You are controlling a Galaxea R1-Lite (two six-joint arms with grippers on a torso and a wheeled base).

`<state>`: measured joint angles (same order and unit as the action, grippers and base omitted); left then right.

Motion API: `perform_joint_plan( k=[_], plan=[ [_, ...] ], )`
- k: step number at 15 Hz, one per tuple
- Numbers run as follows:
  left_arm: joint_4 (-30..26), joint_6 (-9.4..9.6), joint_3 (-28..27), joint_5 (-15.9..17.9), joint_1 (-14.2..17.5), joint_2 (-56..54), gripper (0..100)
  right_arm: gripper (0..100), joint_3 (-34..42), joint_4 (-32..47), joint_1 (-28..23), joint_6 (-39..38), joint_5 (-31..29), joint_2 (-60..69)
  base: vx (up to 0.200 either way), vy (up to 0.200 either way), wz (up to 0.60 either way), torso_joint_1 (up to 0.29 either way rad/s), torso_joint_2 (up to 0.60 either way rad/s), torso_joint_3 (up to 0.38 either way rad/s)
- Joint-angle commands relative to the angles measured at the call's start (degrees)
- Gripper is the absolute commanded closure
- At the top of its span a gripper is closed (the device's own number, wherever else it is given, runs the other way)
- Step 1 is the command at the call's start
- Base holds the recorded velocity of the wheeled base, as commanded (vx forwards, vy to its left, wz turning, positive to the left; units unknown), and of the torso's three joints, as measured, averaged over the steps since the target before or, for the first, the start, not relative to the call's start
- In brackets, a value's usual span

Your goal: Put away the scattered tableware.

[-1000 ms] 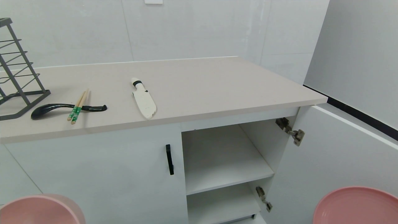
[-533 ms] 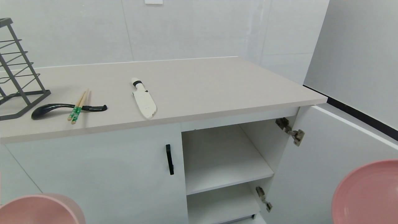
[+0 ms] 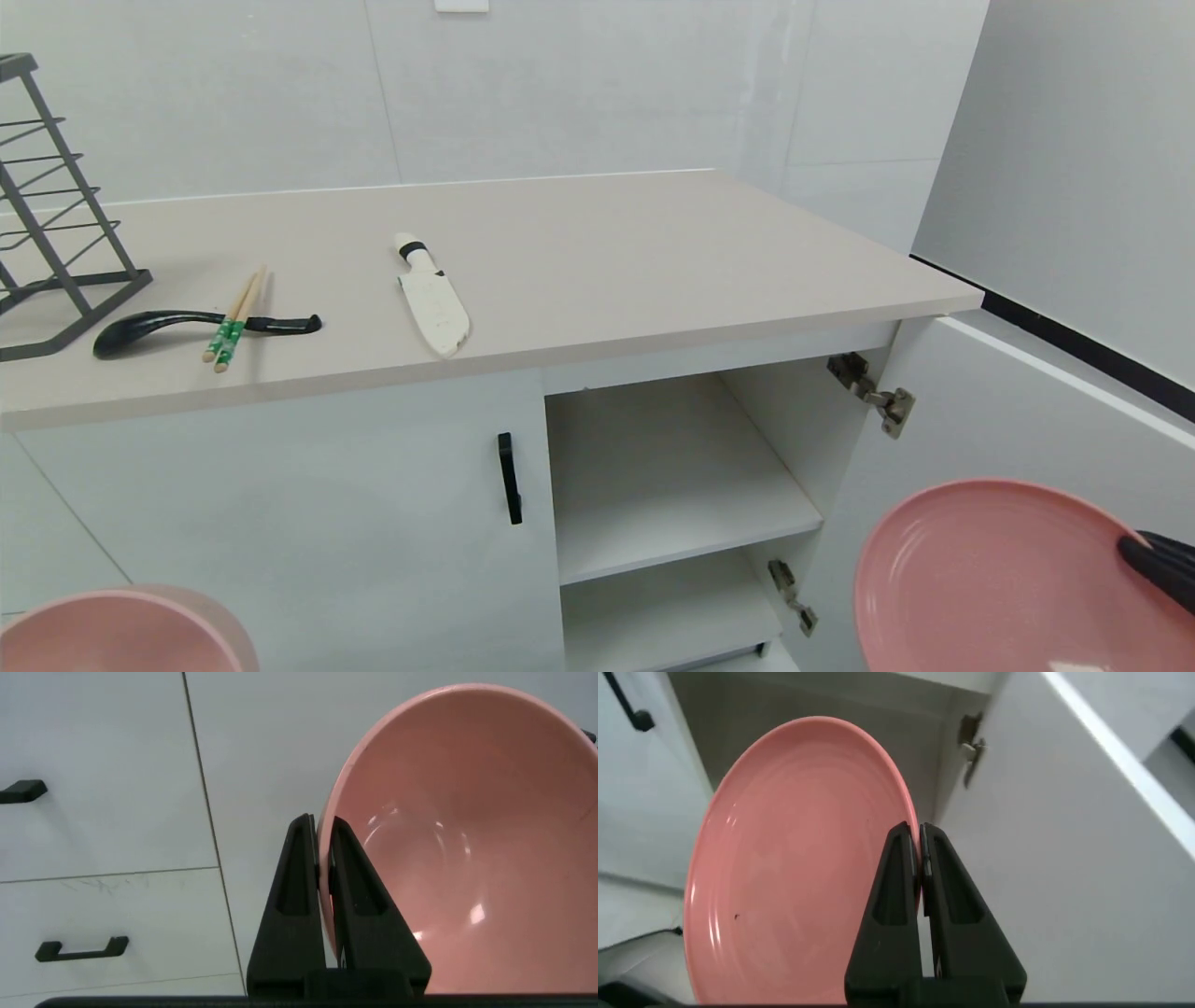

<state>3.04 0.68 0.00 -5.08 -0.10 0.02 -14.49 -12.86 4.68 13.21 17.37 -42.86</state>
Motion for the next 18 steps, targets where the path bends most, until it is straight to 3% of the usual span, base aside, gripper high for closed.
perform_joint_plan(
  k=[1,4,8,14,16,18],
  plan=[
    [0.04,0.11,0.00,0.07,0.01,-0.02,100,100,-0.18,-8.23,6.74,0.94,0.56,-18.75,0.000,0.000,0.00,0.000,0.00,0.000],
    [0.13,1.16,0.00,1.30,0.01,-0.02,100,100,0.26,-9.38,13.07,1.11,0.47,-24.11,0.000,0.000,0.00,0.000,0.00,0.000],
    [0.13,0.81,0.00,1.48,0.01,-0.02,100,100,-0.62,-9.99,20.37,1.11,-2.69,-34.31,0.000,0.000,0.00,0.000,0.00,0.000],
    [0.04,0.37,0.00,1.48,0.01,-0.02,100,100,-1.15,-20.63,20.72,0.85,-2.52,-53.11,0.000,0.000,0.00,0.000,0.00,0.000],
    [-0.22,-1.74,0.00,1.83,0.01,-0.02,100,100,-3.79,-25.02,20.37,0.50,-2.43,-60.76,0.000,0.000,0.00,0.000,0.00,0.000],
    [-3.47,-1.12,0.00,4.73,0.01,-0.02,100,100,-5.46,-28.97,20.28,0.32,-1.90,-66.12,0.000,0.000,0.00,0.000,0.00,0.000]
  ],
)
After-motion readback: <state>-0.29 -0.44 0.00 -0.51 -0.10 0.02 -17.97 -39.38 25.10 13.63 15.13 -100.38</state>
